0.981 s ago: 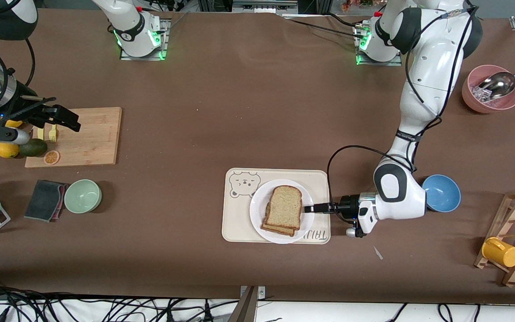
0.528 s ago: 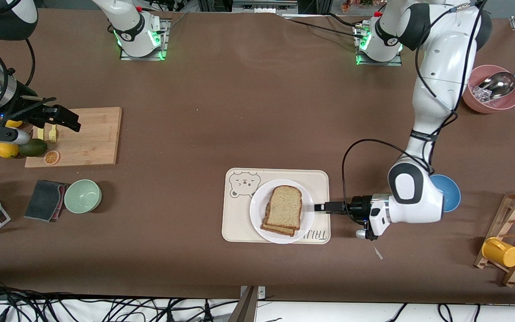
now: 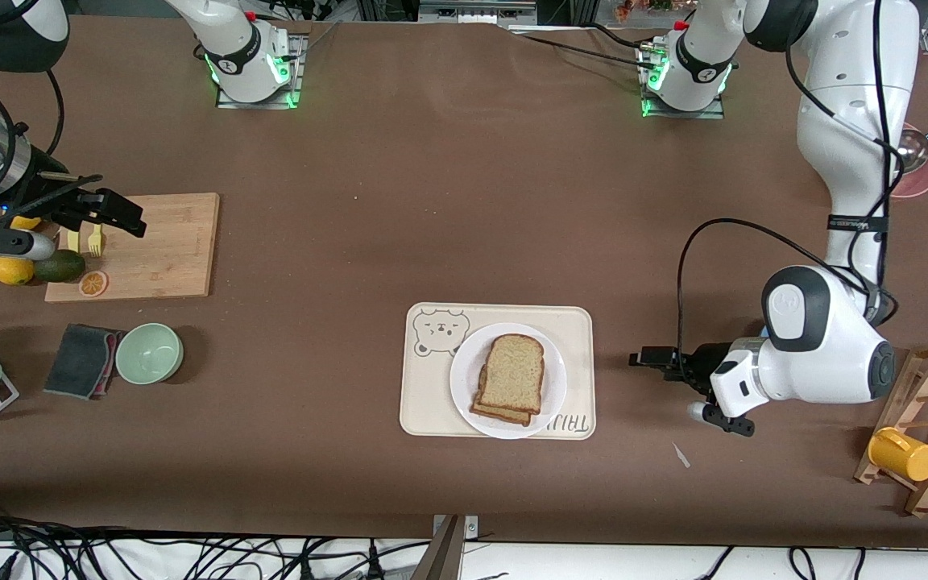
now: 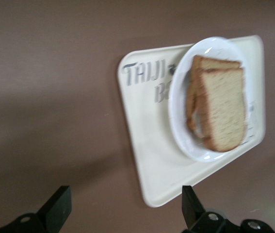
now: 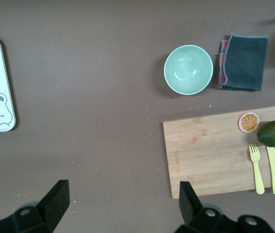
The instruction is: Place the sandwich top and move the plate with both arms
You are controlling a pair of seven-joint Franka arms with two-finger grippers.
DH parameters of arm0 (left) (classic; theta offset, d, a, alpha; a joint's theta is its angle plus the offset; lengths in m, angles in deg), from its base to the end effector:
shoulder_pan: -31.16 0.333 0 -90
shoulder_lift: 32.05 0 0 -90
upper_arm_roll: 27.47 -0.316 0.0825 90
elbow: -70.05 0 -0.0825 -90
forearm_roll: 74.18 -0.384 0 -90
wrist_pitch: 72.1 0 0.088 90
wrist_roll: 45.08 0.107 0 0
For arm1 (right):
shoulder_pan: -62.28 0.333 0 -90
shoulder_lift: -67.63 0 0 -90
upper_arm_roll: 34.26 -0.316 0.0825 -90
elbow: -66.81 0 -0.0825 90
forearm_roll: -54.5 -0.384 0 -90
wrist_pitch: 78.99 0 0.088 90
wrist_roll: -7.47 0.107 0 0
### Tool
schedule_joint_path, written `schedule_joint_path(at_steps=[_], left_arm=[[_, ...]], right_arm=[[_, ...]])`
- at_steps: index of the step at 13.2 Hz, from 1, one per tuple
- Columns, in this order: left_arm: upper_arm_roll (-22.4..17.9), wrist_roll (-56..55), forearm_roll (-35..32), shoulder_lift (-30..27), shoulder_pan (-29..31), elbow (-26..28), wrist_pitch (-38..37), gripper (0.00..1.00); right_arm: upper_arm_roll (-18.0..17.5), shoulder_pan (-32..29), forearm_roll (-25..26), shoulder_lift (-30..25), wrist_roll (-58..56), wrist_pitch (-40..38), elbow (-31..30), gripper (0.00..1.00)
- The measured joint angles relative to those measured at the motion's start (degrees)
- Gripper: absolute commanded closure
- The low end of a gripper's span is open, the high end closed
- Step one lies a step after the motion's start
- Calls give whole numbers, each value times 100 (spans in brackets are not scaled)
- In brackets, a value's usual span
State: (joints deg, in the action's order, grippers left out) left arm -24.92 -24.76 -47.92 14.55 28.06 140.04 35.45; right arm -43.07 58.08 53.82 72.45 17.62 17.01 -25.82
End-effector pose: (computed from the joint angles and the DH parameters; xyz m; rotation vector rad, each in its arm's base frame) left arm 0.7346 -0.0976 0.2810 2.6413 -0.3534 -0.1282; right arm 0.5835 0.0449 0.5644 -3.1162 0.1535 0.0426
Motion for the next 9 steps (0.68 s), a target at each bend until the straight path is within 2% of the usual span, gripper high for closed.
schedule_joint_path(at_steps=[5, 7, 9], left_arm=[[-4, -160, -1574, -277, -5, -5, -437, 0], [18, -550, -2163, -607, -32, -19, -808, 0], [49, -992, -2414, -1080, -86, -42, -1237, 0]], right_arm=[[-1, 0, 0, 0, 0, 4, 8, 0], [2, -2, 1, -2, 1, 4, 13, 0], [10, -4, 1, -15, 2, 4, 38, 0]])
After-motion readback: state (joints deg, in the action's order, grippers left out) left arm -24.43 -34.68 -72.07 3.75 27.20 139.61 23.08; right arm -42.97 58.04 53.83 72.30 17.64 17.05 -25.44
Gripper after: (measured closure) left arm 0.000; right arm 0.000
